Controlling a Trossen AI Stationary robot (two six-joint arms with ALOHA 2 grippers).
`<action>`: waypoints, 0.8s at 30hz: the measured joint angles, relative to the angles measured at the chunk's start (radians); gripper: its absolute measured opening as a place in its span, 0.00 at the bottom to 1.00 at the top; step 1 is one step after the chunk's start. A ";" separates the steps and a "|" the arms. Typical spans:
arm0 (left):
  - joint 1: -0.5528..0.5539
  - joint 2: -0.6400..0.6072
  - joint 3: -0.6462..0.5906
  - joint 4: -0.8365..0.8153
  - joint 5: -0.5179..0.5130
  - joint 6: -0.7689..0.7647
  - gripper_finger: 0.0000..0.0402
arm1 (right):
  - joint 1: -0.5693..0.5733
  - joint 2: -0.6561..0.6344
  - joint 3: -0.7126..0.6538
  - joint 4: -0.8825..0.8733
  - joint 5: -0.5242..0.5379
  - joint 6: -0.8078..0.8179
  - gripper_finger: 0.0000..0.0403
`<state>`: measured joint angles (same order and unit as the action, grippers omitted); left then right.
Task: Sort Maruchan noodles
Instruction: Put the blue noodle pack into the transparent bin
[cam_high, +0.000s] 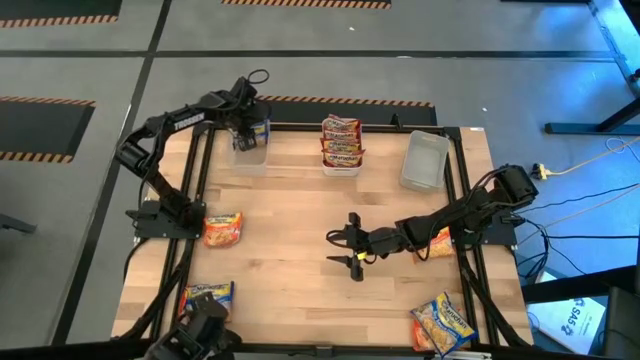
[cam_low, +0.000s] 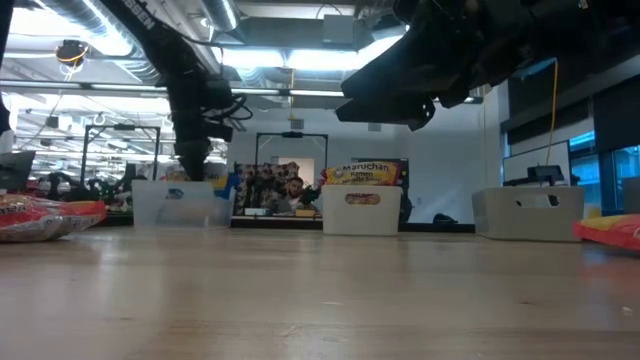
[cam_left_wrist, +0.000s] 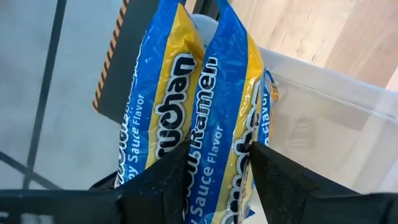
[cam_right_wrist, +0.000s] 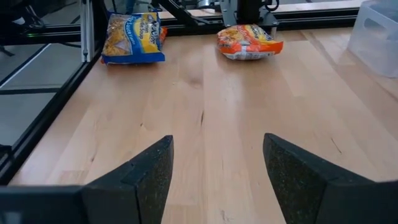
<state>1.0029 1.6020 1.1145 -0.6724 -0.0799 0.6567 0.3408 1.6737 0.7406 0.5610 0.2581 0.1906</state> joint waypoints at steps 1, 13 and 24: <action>-0.006 0.000 0.000 0.000 -0.015 0.000 0.41 | 0.000 0.000 0.000 0.000 -0.001 0.000 0.58; -0.055 0.000 0.000 -0.005 -0.081 -0.019 0.41 | 0.000 0.000 0.000 0.007 -0.008 0.000 0.58; -0.093 -0.075 0.000 -0.023 -0.086 -0.020 0.41 | 0.000 0.000 0.000 0.007 -0.025 0.000 0.58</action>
<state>0.9100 1.5270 1.1145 -0.6955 -0.1658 0.6371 0.3408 1.6741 0.7406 0.5681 0.2329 0.1905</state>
